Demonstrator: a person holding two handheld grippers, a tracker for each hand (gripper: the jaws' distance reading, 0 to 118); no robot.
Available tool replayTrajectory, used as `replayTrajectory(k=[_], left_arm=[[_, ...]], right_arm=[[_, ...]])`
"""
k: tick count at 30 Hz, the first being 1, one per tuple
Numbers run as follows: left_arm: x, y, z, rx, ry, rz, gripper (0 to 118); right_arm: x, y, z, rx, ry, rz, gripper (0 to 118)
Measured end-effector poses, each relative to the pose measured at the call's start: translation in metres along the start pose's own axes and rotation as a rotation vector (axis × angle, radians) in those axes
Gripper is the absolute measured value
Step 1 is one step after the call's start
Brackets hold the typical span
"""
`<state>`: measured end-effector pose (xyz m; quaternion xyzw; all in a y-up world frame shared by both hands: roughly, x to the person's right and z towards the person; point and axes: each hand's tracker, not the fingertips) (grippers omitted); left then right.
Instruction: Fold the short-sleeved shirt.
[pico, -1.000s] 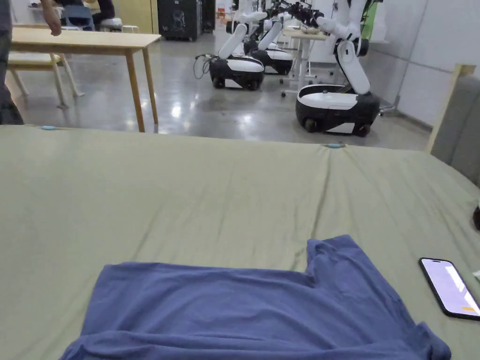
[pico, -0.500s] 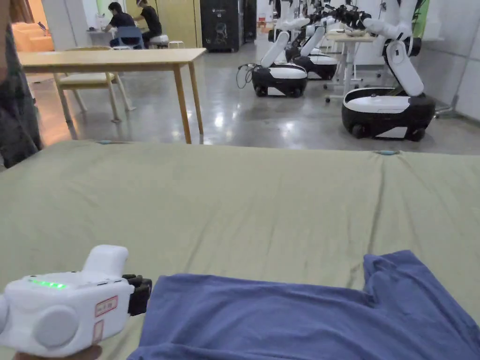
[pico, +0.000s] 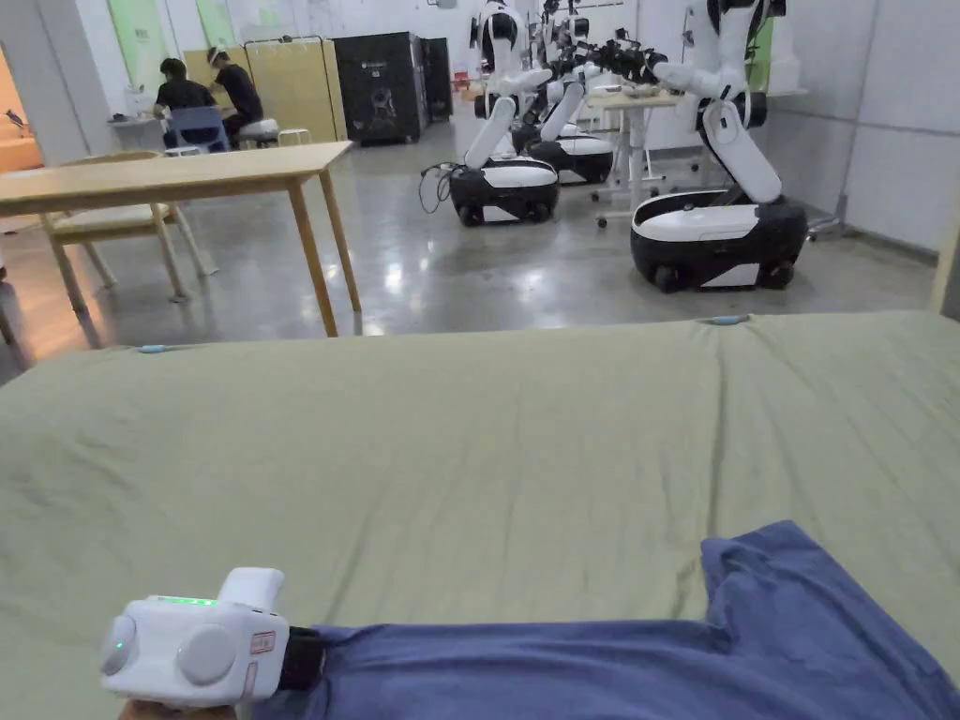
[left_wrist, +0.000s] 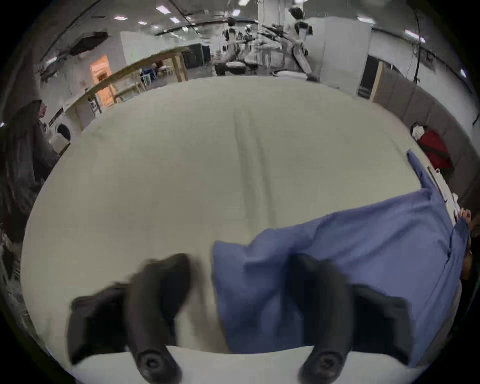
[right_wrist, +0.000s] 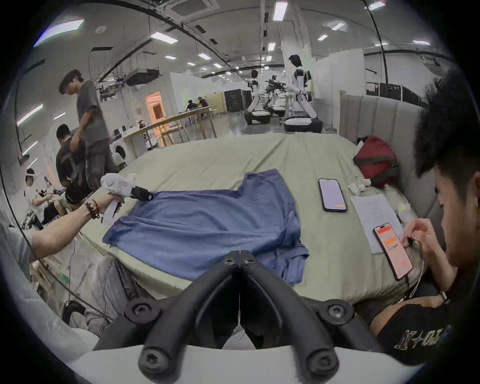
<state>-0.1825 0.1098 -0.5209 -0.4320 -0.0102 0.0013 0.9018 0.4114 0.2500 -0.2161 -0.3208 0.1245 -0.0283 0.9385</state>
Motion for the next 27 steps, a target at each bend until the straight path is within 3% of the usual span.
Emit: replayTrajectory(k=[1,2,3,8,12,13,14,15,16,19,22,24,26,27], left_arm=[[0.003,-0.002,0.009,0.03,-0.025,-0.025,45],[0.005,-0.003,0.018,0.054,-0.059,-0.036,4],[0.009,-0.003,0.024,0.072,-0.066,-0.024,0],[0.02,0.005,0.043,0.084,-0.058,-0.091,0],[0.027,0.011,0.046,0.089,-0.047,-0.12,0],[0.028,0.011,0.048,0.092,-0.045,-0.124,0],[0.029,0.012,0.049,0.093,-0.048,-0.125,0],[0.029,0.011,0.05,0.094,-0.053,-0.124,0],[0.037,0.008,0.055,0.096,-0.054,-0.123,0],[0.043,0.004,0.058,0.091,-0.051,-0.13,0],[0.047,0.003,0.061,0.088,-0.047,-0.141,0],[0.048,0.003,0.061,0.085,-0.04,-0.139,0],[0.05,0.003,0.064,0.084,-0.046,-0.132,0],[0.051,0.002,0.065,0.084,-0.048,-0.133,0]], right_arm=[[0.001,0.001,-0.004,-0.005,0.005,0.001,0],[0.001,0.004,-0.01,-0.011,0.012,0.007,0],[0.002,0.009,-0.018,-0.013,0.013,0.018,0],[0.026,0.06,-0.091,0.013,0.006,0.076,0],[0.066,0.108,-0.199,-0.113,-0.106,0.118,4],[0.076,0.115,-0.224,-0.154,-0.138,0.096,16],[0.091,0.12,-0.252,-0.2,-0.171,0.07,38],[0.103,0.123,-0.276,-0.257,-0.16,0.059,72],[0.112,0.124,-0.295,-0.296,-0.164,0.038,80],[0.129,0.123,-0.336,-0.358,-0.228,-0.018,78],[0.128,0.12,-0.356,-0.402,-0.178,0.017,67],[0.116,0.117,-0.362,-0.445,-0.218,0.05,60],[0.104,0.114,-0.357,-0.423,-0.22,0.135,31],[0.096,0.113,-0.353,-0.424,-0.204,0.165,0]])
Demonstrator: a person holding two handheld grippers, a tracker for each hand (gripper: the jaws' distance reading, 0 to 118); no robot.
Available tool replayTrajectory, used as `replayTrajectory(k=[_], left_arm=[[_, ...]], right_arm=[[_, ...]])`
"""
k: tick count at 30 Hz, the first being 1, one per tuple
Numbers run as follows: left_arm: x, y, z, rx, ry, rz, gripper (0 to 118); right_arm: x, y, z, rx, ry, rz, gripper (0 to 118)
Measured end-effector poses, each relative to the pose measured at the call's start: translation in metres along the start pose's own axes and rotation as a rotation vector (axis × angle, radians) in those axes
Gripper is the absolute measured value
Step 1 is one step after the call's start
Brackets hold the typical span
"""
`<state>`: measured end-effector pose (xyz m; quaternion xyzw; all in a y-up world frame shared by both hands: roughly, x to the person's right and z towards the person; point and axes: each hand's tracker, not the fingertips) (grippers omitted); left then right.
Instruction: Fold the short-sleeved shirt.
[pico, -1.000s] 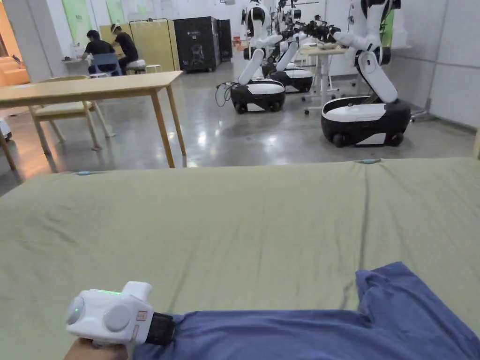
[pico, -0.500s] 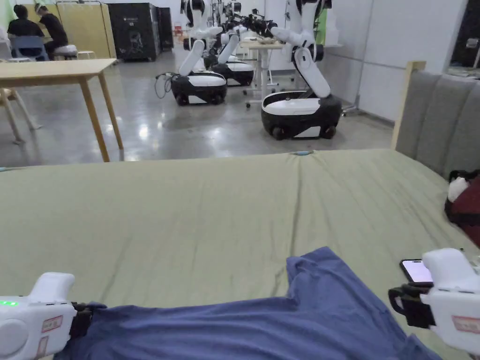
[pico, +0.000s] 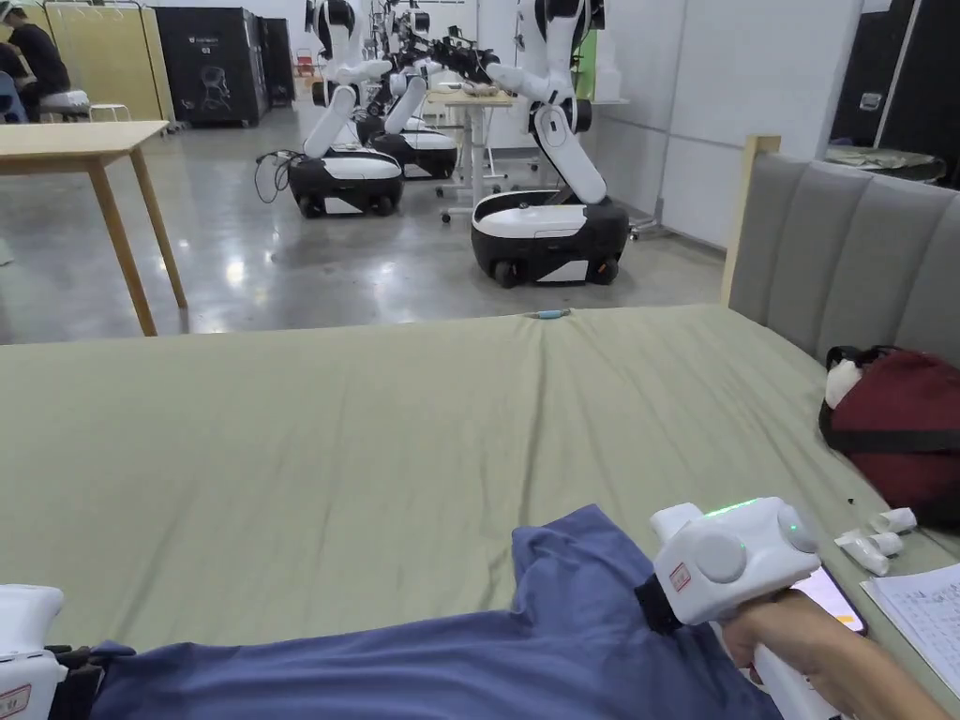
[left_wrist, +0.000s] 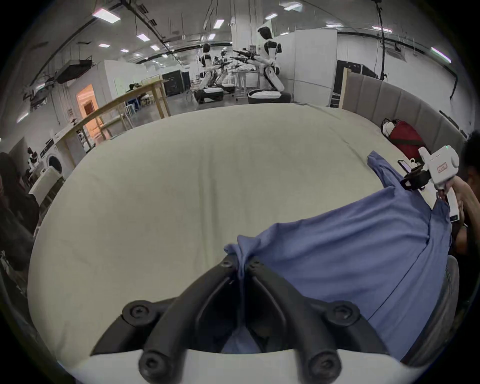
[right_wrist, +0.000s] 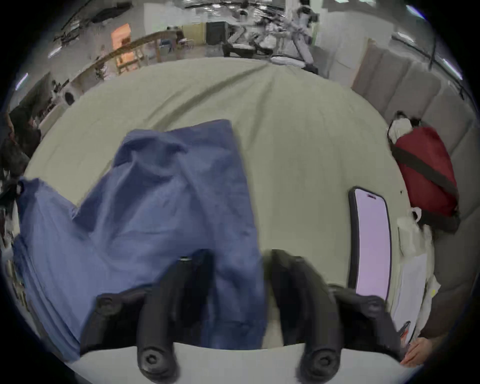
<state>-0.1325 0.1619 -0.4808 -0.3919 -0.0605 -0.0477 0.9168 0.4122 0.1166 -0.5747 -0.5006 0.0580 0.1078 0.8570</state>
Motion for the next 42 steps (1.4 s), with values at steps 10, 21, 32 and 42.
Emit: replayTrajectory(k=[10,21,32,42], left_arm=[[-0.008,0.0,0.04,0.052,0.017,-0.035,0],[-0.005,-0.114,0.188,0.234,-0.016,-0.013,0],[0.007,-0.21,0.133,0.023,-0.042,0.052,0],[-0.003,-0.221,0.13,0.055,-0.025,0.094,16]], right_arm=[[-0.001,-0.007,0.065,0.133,0.01,0.04,0],[-0.017,-0.167,0.239,0.376,0.098,0.116,0],[-0.014,-0.235,0.146,0.056,0.099,0.035,1],[-0.025,-0.24,0.157,0.133,0.017,0.093,20]])
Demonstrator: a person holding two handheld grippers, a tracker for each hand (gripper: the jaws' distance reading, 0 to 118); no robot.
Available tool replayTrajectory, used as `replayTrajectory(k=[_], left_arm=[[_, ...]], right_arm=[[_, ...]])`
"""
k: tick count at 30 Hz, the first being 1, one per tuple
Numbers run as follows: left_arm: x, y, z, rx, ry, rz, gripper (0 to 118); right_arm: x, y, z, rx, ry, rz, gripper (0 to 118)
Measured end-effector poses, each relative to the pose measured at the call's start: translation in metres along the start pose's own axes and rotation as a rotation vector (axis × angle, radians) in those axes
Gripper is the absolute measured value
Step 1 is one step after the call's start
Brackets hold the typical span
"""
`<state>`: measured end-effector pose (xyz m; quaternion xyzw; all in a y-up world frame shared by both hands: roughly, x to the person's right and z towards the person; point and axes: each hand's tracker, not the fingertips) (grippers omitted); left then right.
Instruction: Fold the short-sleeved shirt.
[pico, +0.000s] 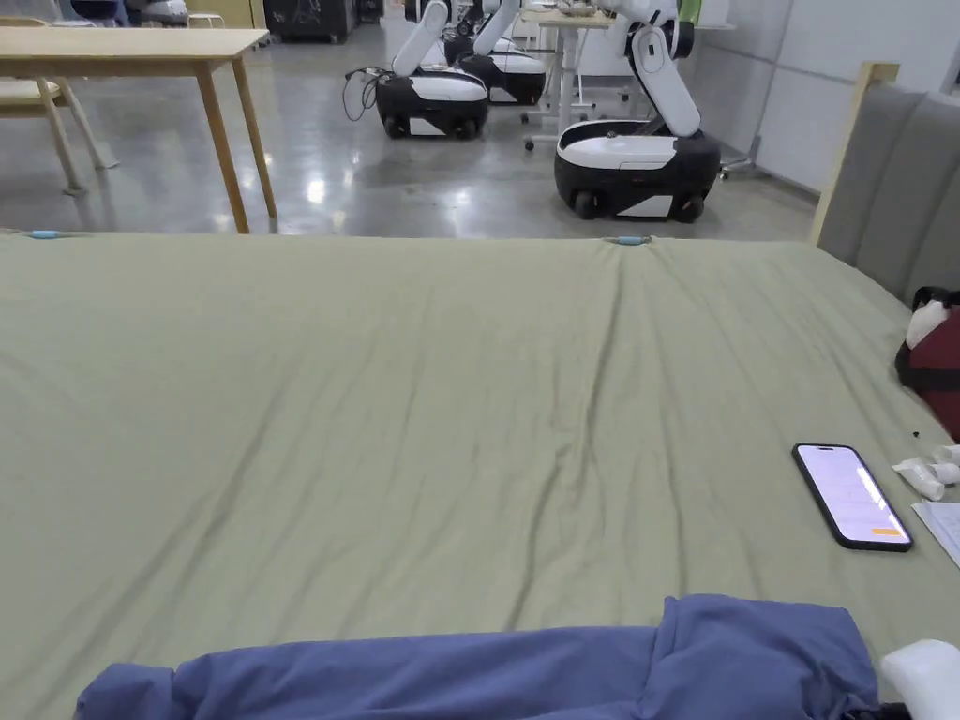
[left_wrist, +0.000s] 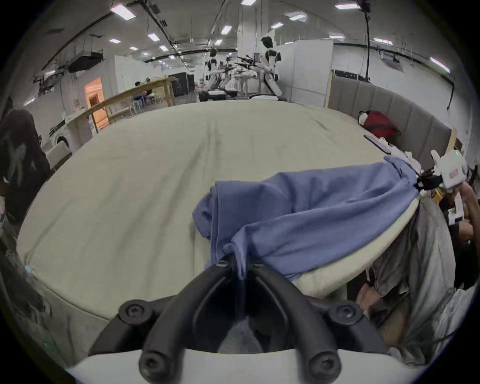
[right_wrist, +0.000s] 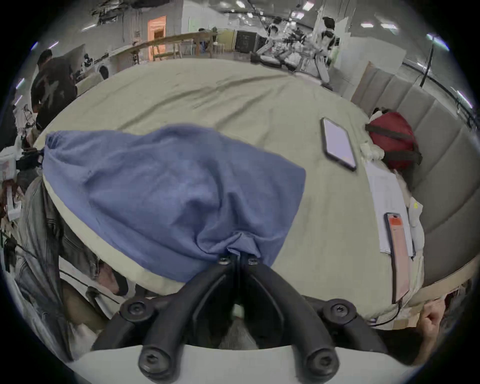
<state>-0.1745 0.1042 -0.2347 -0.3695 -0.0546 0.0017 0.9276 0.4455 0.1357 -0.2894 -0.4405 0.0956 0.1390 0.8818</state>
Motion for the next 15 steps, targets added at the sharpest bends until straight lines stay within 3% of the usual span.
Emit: replayTrajectory(k=[1,3,5,8,9,10,11,12,13,14,15], left_arm=[[-0.002,0.002,0.012,0.027,0.025,0.032,39],[-0.006,0.003,0.037,0.108,0.058,0.064,114],[-0.008,0.006,0.073,0.272,0.0,0.086,118],[-0.009,0.008,0.114,0.343,0.041,0.187,118],[-0.009,0.006,0.124,0.368,0.057,0.214,116],[-0.011,0.004,0.128,0.372,0.068,0.238,106],[-0.012,0.002,0.132,0.364,0.048,0.242,78],[-0.014,0.0,0.133,0.375,0.055,0.256,14],[-0.016,-0.002,0.129,0.362,0.067,0.273,0],[-0.019,-0.007,0.125,0.316,0.117,0.3,0],[-0.023,-0.005,0.121,0.293,0.077,0.32,0]], right_arm=[[-0.001,-0.002,0.022,0.044,0.002,-0.012,47],[-0.002,-0.003,0.06,0.121,0.045,-0.068,109],[-0.01,-0.005,0.111,0.288,0.125,-0.148,113],[-0.025,-0.011,0.165,0.512,0.163,-0.27,113],[-0.031,-0.013,0.177,0.56,0.193,-0.292,111],[-0.034,-0.013,0.184,0.576,0.213,-0.31,106],[-0.037,-0.013,0.189,0.583,0.232,-0.329,88],[-0.042,-0.013,0.192,0.606,0.223,-0.338,41],[-0.044,-0.01,0.191,0.62,0.2,-0.347,9],[-0.047,-0.007,0.189,0.609,0.167,-0.362,2],[-0.048,-0.006,0.187,0.606,0.174,-0.362,1]])
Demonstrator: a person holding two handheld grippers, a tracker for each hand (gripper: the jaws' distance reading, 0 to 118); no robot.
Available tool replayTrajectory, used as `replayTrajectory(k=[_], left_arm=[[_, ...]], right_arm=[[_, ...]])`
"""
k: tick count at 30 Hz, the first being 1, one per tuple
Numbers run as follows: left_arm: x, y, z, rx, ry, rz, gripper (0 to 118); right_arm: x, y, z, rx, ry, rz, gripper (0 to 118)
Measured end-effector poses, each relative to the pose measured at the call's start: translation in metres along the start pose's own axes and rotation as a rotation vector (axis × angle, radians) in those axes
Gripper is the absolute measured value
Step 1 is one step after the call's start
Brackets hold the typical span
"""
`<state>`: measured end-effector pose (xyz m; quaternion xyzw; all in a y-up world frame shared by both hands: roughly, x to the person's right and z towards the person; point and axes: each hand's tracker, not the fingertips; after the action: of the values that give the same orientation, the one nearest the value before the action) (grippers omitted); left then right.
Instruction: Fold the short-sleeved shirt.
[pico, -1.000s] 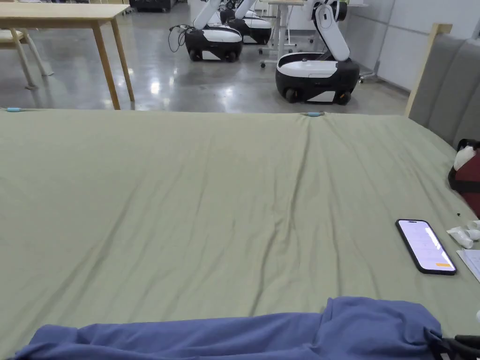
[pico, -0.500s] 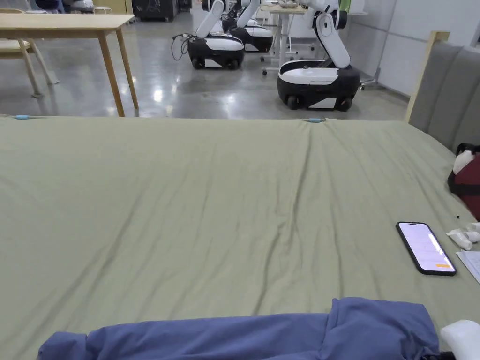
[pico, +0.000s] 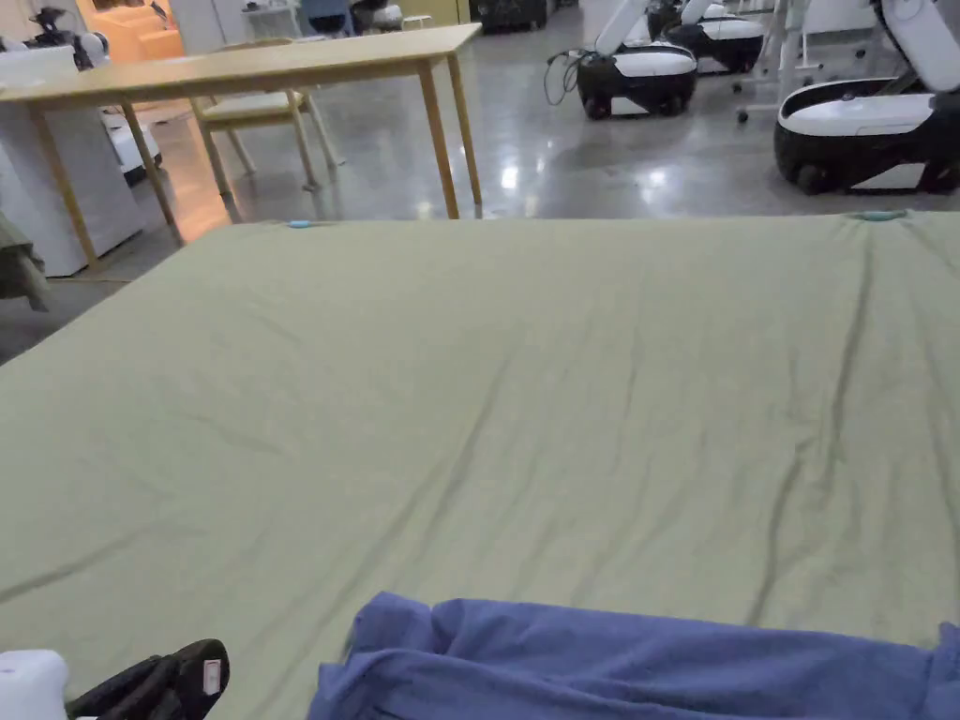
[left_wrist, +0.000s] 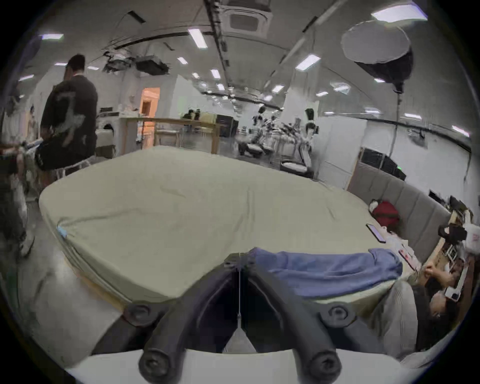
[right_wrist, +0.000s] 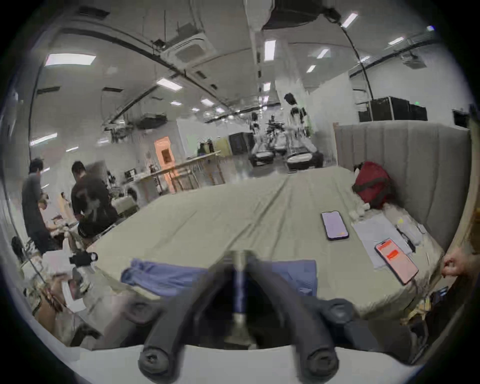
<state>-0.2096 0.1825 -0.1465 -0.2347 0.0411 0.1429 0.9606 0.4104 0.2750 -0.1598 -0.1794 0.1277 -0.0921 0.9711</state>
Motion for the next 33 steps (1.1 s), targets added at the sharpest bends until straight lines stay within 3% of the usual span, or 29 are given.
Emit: replayTrajectory(k=[5,8,9,10,11,12,15,17,21,23,24,26,28,33], left_arm=[[-0.016,-0.008,-0.034,-0.097,-0.141,0.138,0],[-0.036,-0.016,-0.071,-0.188,-0.33,0.342,0],[-0.046,-0.022,-0.085,-0.212,-0.395,0.431,14],[-0.054,-0.027,-0.099,-0.199,-0.429,0.495,38],[-0.061,-0.032,-0.112,-0.21,-0.438,0.528,74],[-0.065,-0.035,-0.128,-0.245,-0.433,0.56,100],[-0.077,-0.045,-0.16,-0.311,-0.496,0.632,97],[-0.068,-0.041,-0.171,-0.262,-0.602,0.624,96],[-0.043,-0.037,-0.2,-0.342,-0.665,0.646,94],[-0.034,-0.035,-0.21,-0.364,-0.675,0.628,83],[-0.031,-0.035,-0.215,-0.389,-0.68,0.603,68],[-0.025,-0.035,-0.22,-0.429,-0.62,0.526,27],[-0.02,-0.037,-0.222,-0.444,-0.54,0.456,18],[-0.021,-0.024,-0.21,-0.388,-0.537,0.385,17]], right_arm=[[-0.002,-0.003,-0.006,-0.053,0.048,-0.009,1],[-0.006,-0.003,-0.006,-0.064,0.067,0.014,1],[-0.008,-0.003,-0.006,-0.068,0.084,0.014,1],[-0.01,-0.002,-0.003,-0.066,0.093,0.014,1],[-0.011,-0.001,-0.002,-0.067,0.1,0.019,1],[-0.014,-0.001,-0.001,-0.068,0.104,0.026,1],[-0.02,0.001,0.003,-0.063,0.097,0.042,1],[-0.019,0.001,0.005,-0.061,0.095,0.042,1],[-0.019,0.0,0.006,-0.063,0.085,0.029,1],[-0.02,-0.001,0.006,-0.068,0.074,0.031,1],[-0.021,-0.001,0.006,-0.073,0.07,0.034,1],[-0.021,-0.002,0.006,-0.081,0.06,0.036,1],[-0.022,-0.002,0.005,-0.09,0.049,0.04,1],[-0.024,0.001,0.001,-0.094,0.031,0.032,1]])
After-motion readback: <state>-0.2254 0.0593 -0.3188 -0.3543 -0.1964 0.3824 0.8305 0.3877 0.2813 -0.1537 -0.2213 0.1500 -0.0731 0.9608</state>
